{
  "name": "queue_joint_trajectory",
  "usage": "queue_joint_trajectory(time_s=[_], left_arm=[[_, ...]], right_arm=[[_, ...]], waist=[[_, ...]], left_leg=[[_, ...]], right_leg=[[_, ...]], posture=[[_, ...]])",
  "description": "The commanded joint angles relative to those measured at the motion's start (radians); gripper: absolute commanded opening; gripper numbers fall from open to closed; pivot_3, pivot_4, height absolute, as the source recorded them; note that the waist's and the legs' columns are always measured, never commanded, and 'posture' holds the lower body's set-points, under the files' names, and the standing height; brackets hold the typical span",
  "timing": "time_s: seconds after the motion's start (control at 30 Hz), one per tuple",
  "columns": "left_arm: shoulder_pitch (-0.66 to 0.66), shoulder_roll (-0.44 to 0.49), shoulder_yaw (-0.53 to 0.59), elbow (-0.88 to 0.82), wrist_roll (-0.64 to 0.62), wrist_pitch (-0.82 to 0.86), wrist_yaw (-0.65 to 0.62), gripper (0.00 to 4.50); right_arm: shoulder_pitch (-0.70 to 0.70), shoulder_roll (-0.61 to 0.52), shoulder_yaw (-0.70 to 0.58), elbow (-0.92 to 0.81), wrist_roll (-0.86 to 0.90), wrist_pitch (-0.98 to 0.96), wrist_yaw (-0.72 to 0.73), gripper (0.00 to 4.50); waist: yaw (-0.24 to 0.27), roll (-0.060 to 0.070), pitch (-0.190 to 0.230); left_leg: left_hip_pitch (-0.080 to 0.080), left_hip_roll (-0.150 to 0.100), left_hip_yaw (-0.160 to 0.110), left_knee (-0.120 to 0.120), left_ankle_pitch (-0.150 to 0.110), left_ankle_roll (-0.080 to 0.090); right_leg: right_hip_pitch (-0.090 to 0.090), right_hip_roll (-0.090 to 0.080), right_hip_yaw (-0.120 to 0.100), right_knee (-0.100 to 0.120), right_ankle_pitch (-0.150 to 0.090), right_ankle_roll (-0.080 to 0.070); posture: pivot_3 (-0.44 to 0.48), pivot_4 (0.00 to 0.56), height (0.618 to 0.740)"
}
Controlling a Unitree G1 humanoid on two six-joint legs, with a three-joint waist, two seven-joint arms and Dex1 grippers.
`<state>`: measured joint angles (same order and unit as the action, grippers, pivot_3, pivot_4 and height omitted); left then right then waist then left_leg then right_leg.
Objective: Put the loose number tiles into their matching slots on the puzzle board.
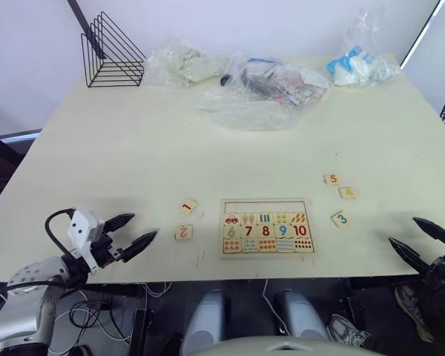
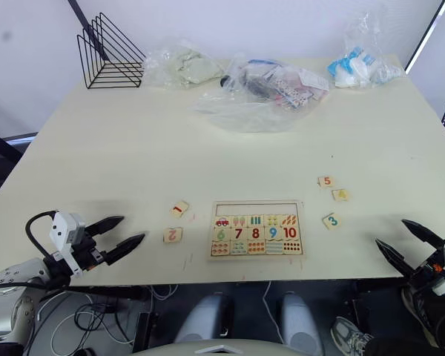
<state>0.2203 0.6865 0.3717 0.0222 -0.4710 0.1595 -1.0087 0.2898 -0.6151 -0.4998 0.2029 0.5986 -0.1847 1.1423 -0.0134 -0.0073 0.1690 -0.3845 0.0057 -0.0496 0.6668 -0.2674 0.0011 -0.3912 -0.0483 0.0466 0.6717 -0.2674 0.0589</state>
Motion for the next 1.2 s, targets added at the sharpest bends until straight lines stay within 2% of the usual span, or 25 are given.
queue_joint_trajectory(time_s=[0.03,0.17,0.43,0.57,0.63,0.73,0.87,1.07,1.2], left_arm=[[-0.024,0.029,-0.007,0.006,0.008,-0.01,-0.025,4.47],[-0.053,0.053,-0.01,0.012,0.006,0.001,-0.042,4.47],[-0.027,0.059,-0.008,-0.038,-0.005,0.02,-0.055,4.47],[-0.032,0.059,-0.011,-0.077,-0.013,0.05,-0.045,4.47],[-0.041,0.057,-0.014,-0.115,-0.01,0.082,-0.011,4.47],[-0.062,0.045,0.001,-0.223,-0.076,0.198,0.055,4.47],[-0.095,0.041,-0.032,-0.342,-0.103,0.31,0.139,4.47],[-0.176,0.095,-0.139,-0.39,-0.014,0.451,0.247,4.47],[-0.211,0.08,-0.193,-0.404,0.024,0.479,0.3,4.47]], right_arm=[[0.018,0.011,-0.032,-0.048,0.009,-0.019,-0.012,4.5],[0.033,0.025,-0.033,-0.067,0.008,-0.028,-0.018,4.5],[0.018,0.023,-0.034,-0.028,0.005,-0.046,-0.002,4.5],[0.006,0.014,-0.025,-0.022,0.018,-0.053,0.053,4.5],[0.004,0.009,-0.026,-0.031,0.04,-0.056,0.106,4.5],[0.005,-0.004,-0.035,-0.038,0.073,-0.054,0.188,4.5],[0.003,-0.022,-0.027,-0.052,0.105,-0.045,0.278,4.5],[-0.006,-0.027,-0.004,-0.112,0.108,-0.02,0.299,4.5],[-0.021,-0.021,0.004,-0.141,0.106,-0.006,0.284,4.5]], waist=[[0.0,0.0,0.0],[0.001,0.0,0.0],[-0.002,0.0,0.0],[-0.001,0.0,0.0],[0.001,0.0,0.0],[0.0,0.0,0.0],[-0.001,0.0,0.0],[-0.001,0.0,0.0],[0.0,0.0,0.0]], left_leg=[[0.0,0.0,0.0,0.0,0.0,0.0],[-0.001,0.0,0.0,0.0,0.0,0.0],[0.0,0.001,0.0,0.0,0.0,0.001],[0.0,0.001,0.0,0.0,0.0,0.001],[0.0,0.001,0.0,0.0,0.0,0.001],[0.0,0.001,-0.001,0.0,0.0,0.001],[0.0,0.001,-0.001,0.0,0.0,0.001],[0.0,0.001,-0.001,0.0,0.0,0.001],[0.0,0.0,-0.001,0.0,0.0,0.0]], right_leg=[[0.0,0.0,0.0,0.0,0.0,0.0],[0.0,0.0,-0.001,0.0,0.0,0.0],[0.0,0.0,0.001,0.0,0.0,0.0],[0.0,0.0,0.001,0.0,0.0,0.0],[0.0,0.0,0.001,0.0,0.0,0.0],[0.0,0.0,0.0,0.0,0.0,0.0],[0.0,0.0,0.001,0.0,0.0,0.0],[0.0,0.0,0.001,0.0,0.0,0.0],[0.0,0.001,0.001,0.0,0.0,0.0]], posture=[[0.0,0.15,0.74],[0.0,0.15,0.74],[0.0,0.15,0.74],[0.0,0.15,0.74],[0.0,0.15,0.74],[0.0,0.15,0.74],[0.0,0.15,0.74],[0.0,0.15,0.74],[0.0,0.15,0.74]])
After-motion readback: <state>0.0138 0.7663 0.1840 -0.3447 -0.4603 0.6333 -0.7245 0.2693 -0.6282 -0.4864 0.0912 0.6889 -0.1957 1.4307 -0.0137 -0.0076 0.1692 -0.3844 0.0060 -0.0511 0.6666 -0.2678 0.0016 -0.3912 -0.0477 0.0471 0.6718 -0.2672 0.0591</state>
